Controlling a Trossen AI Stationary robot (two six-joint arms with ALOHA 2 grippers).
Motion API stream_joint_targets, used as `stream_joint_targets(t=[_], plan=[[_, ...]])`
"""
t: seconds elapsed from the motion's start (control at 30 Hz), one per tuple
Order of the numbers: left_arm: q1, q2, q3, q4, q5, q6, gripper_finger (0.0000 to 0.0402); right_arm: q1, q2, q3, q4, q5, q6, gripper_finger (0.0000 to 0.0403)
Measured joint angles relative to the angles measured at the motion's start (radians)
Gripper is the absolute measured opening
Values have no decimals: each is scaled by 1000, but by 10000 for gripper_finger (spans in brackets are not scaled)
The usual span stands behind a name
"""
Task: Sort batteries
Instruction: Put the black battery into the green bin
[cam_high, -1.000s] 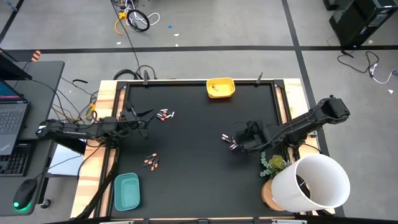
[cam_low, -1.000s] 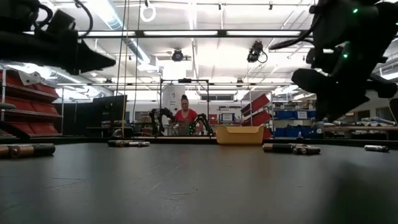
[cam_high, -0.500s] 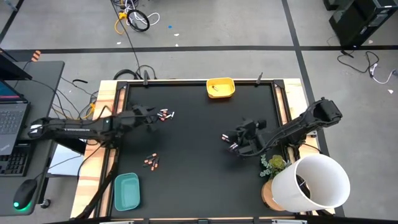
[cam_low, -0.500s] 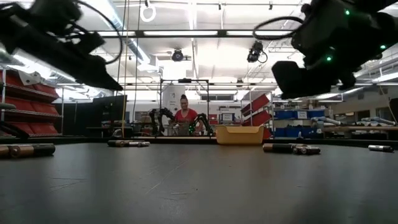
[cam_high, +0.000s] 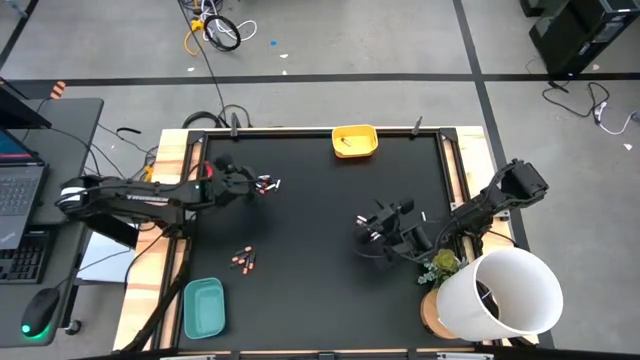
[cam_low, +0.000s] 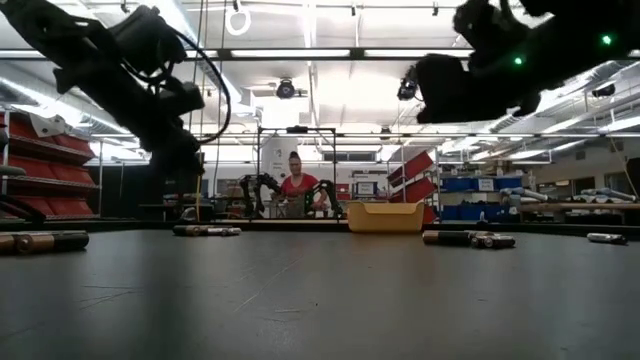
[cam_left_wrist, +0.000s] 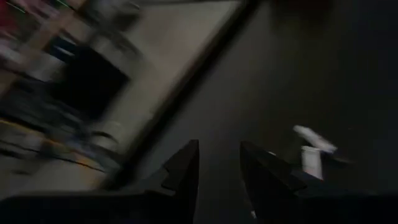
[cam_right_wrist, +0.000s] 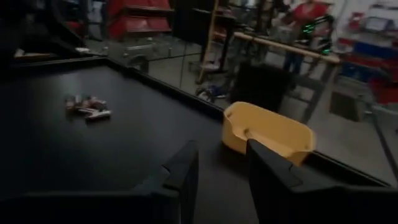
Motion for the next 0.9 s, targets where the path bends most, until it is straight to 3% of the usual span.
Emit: stream_joint_targets(t=[0.2,0.3,0.37,0.5,0.63,0.73,0.9], plan=[[-28,-8,0,-23,212,-27,115,-55,8,0,194,-273,-291,121],[-38,-22,15,-88,366,-9,109,-106,8,0,341,-456,-502,121],[-45,-21,24,-126,408,9,108,-151,8,0,455,-589,-642,121],[-52,-21,26,-162,388,56,108,-246,8,0,584,-796,-811,121],[-52,-21,26,-170,330,16,108,-319,8,-1,589,-953,-849,121],[-52,-21,26,-164,274,-8,108,-346,8,-35,617,-1009,-844,121],[-36,0,27,-147,262,-62,119,-363,8,-136,749,-1018,-869,121]])
